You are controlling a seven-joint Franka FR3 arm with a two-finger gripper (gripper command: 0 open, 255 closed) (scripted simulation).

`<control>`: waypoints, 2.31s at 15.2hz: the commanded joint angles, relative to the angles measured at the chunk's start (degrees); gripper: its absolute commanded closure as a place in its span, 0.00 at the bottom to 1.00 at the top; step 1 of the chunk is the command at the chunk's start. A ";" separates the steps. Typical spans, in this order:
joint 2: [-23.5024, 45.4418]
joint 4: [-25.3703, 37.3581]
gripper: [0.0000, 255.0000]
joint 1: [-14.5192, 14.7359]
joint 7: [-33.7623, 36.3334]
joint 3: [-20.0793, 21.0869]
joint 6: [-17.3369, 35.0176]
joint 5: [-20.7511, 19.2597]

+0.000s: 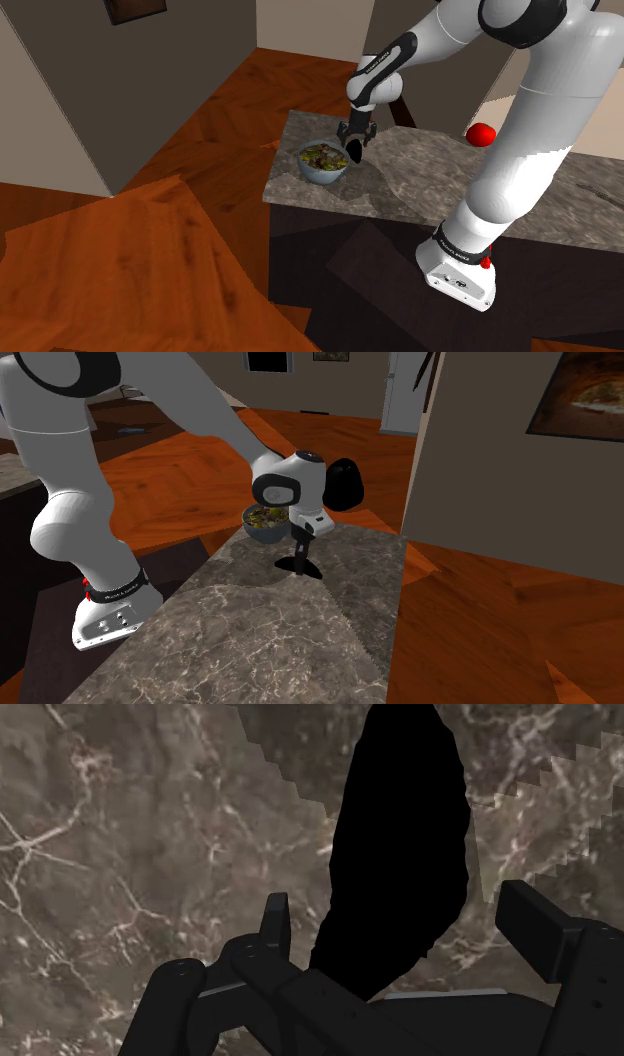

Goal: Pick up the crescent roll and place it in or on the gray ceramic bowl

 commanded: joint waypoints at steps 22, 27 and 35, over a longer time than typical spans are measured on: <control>-4.22 0.77 1.00 0.22 0.89 -0.39 -4.88 -1.35; -7.05 1.74 1.00 0.33 1.47 -0.53 -8.61 -2.18; -10.99 3.94 1.00 0.42 2.20 -0.57 -14.67 -3.20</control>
